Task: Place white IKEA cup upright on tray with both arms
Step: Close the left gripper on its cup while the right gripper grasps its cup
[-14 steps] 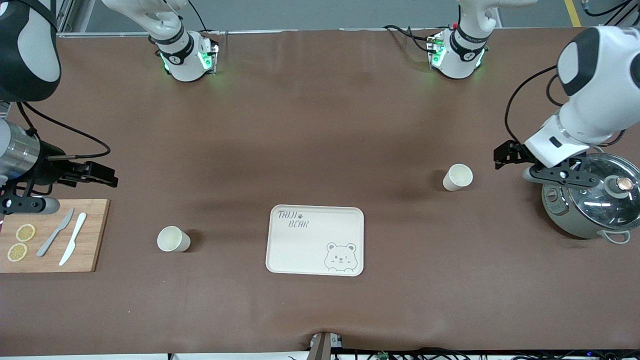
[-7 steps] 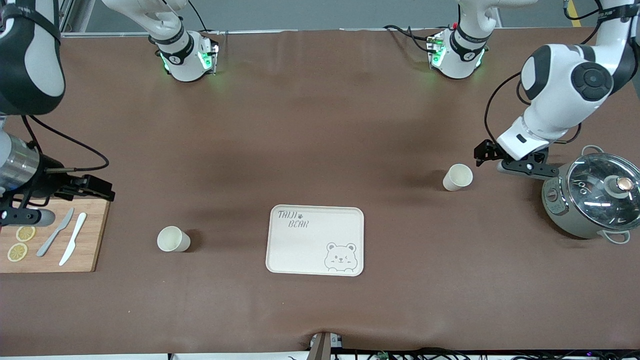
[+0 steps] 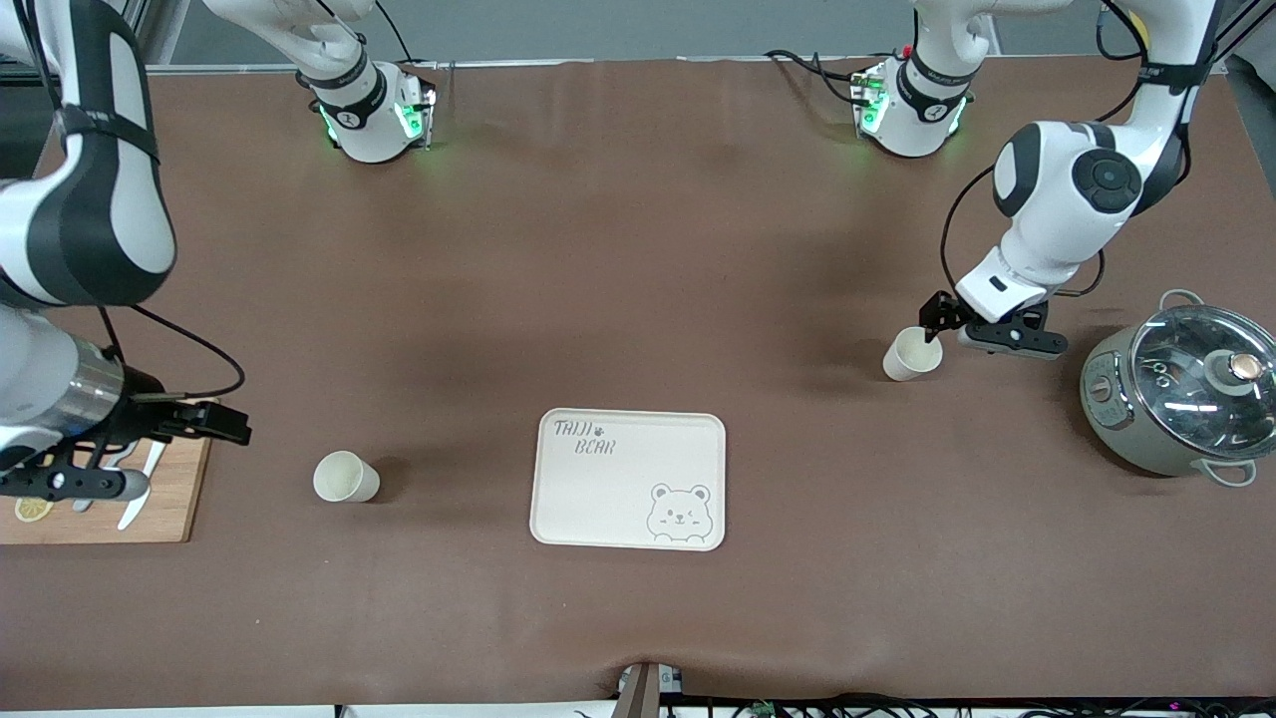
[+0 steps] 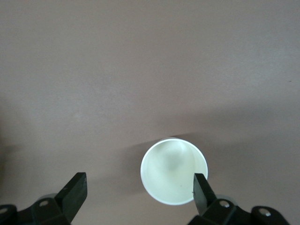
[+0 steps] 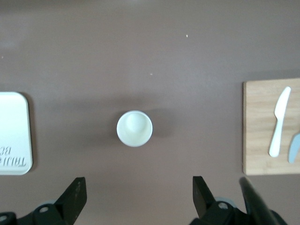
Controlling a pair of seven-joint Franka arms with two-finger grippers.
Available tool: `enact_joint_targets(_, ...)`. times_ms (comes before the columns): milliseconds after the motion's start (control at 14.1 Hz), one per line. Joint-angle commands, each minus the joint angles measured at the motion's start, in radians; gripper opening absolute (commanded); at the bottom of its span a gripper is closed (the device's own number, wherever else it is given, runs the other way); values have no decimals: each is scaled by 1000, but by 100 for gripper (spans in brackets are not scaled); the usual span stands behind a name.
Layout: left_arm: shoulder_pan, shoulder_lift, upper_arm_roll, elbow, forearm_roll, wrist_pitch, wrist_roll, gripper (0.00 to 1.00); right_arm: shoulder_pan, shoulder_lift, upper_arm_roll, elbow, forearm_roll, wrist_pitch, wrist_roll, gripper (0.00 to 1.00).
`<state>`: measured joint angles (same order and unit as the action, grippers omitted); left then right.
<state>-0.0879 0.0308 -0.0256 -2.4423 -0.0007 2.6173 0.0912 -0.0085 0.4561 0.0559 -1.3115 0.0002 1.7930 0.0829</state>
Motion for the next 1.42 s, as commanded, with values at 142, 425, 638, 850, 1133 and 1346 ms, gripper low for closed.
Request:
enact_joint_targets(142,-3,98,-5,-3,-16,133,16,100,-2,6,5,-158,-9,208,-43,100)
enact_joint_targets(425,0,141,-7,-3,-16,185,19,100,-10,6,5,-235,-9,310,-81,100)
enact_joint_targets(638,8,146,-7,-12,-16,191,35,100,-21,7,5,-278,-9,376,-133,100)
enact_joint_targets(850,13,155,-7,-24,-16,211,53,100,-31,7,5,-348,-8,474,-159,100)
enact_joint_targets(1133,16,162,-7,-32,-16,211,53,100,-31,41,5,-387,-8,571,-169,100)
enact_joint_targets(1346,22,158,-7,-46,-16,216,55,100,-30,72,5,-390,-8,621,-170,100)
